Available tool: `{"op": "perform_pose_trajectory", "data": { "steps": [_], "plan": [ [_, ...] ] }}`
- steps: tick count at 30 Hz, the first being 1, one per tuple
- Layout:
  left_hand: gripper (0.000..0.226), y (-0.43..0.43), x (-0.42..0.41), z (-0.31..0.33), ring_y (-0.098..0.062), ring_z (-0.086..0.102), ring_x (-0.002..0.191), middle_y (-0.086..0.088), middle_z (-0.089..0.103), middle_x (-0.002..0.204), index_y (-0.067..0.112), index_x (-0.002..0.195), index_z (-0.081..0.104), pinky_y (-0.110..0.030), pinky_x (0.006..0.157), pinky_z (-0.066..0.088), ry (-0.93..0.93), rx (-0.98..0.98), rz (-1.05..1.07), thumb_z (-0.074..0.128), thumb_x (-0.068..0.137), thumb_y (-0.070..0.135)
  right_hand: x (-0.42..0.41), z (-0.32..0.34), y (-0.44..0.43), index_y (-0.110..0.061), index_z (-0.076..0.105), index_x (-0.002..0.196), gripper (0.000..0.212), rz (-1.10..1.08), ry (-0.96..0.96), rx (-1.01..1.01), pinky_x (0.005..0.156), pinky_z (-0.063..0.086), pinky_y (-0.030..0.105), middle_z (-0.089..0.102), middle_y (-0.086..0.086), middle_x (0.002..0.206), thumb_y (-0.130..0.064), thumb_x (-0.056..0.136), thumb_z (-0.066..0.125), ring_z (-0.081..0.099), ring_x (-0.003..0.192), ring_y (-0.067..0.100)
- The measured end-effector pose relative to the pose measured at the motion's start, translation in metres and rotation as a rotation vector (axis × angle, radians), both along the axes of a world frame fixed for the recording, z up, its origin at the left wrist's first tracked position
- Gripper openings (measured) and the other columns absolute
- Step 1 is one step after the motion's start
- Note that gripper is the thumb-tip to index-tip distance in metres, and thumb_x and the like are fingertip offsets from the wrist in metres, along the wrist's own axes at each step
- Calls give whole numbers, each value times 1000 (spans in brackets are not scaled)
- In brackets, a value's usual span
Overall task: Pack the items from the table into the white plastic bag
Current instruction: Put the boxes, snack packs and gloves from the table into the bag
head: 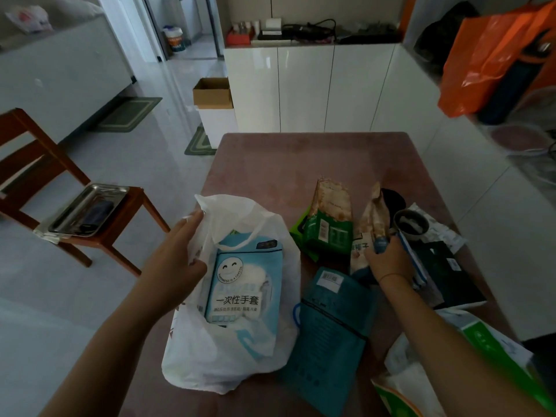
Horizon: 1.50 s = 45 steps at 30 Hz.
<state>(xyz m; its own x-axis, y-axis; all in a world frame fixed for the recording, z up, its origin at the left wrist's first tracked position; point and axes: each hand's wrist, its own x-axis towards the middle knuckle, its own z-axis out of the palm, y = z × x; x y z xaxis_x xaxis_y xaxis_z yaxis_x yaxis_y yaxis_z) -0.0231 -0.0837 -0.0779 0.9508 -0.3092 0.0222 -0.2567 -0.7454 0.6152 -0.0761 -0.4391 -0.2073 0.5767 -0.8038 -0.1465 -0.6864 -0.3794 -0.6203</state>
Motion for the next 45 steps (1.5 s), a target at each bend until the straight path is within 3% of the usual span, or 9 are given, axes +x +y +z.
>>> {"op": "perform_pose_trajectory", "data": {
  "steps": [10,14,18,26,30,34,38,42,45],
  "plan": [
    [79,-5,0,3,-30,48,122,-1,32,149,28,145,23,-53,82,53,20,-47,17,62,80,7,-51,77,35,-6,56,111,28,97,-492,388,55,45,17,61,8,103,0,84,62,58,83,18],
    [79,-6,0,5,-26,48,122,-2,32,149,28,145,23,-46,81,53,33,-74,5,63,80,7,-50,99,65,-12,60,106,24,418,-306,1019,57,56,21,66,4,95,1,87,55,66,76,14],
    [78,-5,-2,9,-15,41,122,0,35,147,28,144,24,-48,91,46,51,-132,-15,65,80,9,-34,84,106,-14,61,103,21,802,142,1001,74,57,27,67,5,101,-4,84,60,66,85,17],
    [78,7,-6,11,0,23,118,5,26,152,31,145,19,-34,98,35,-22,-60,-56,64,83,16,43,41,184,-8,57,120,32,409,-63,1448,83,48,39,61,19,115,-13,90,52,59,86,27],
    [82,15,-2,11,-5,29,116,7,24,153,35,145,19,-38,91,46,-26,-36,-14,64,80,12,54,38,222,-8,57,120,31,551,-114,1200,85,51,34,59,19,128,-10,89,56,61,100,27],
    [75,22,0,5,-19,38,127,3,27,152,31,145,21,-35,86,48,-41,-44,24,61,84,13,43,20,238,-13,41,134,50,930,104,536,99,42,32,54,12,133,-30,90,57,52,120,29],
    [73,23,2,3,-26,34,133,-1,26,153,26,146,24,-48,95,44,-52,-33,56,62,84,17,31,14,226,-16,34,127,62,779,185,192,83,45,34,58,10,118,-50,82,61,59,108,30],
    [72,20,4,4,-28,38,131,-2,30,152,24,145,26,-49,94,46,-52,-15,52,62,84,15,19,20,191,-16,52,111,33,665,-139,342,64,45,26,58,1,84,-37,86,61,61,82,22],
    [70,18,4,4,-27,36,132,-3,30,152,24,144,26,-46,94,44,-58,-8,41,62,84,15,-3,9,134,-10,57,107,26,205,-338,265,66,45,25,61,5,93,-22,85,63,62,90,26]
  ]
}}
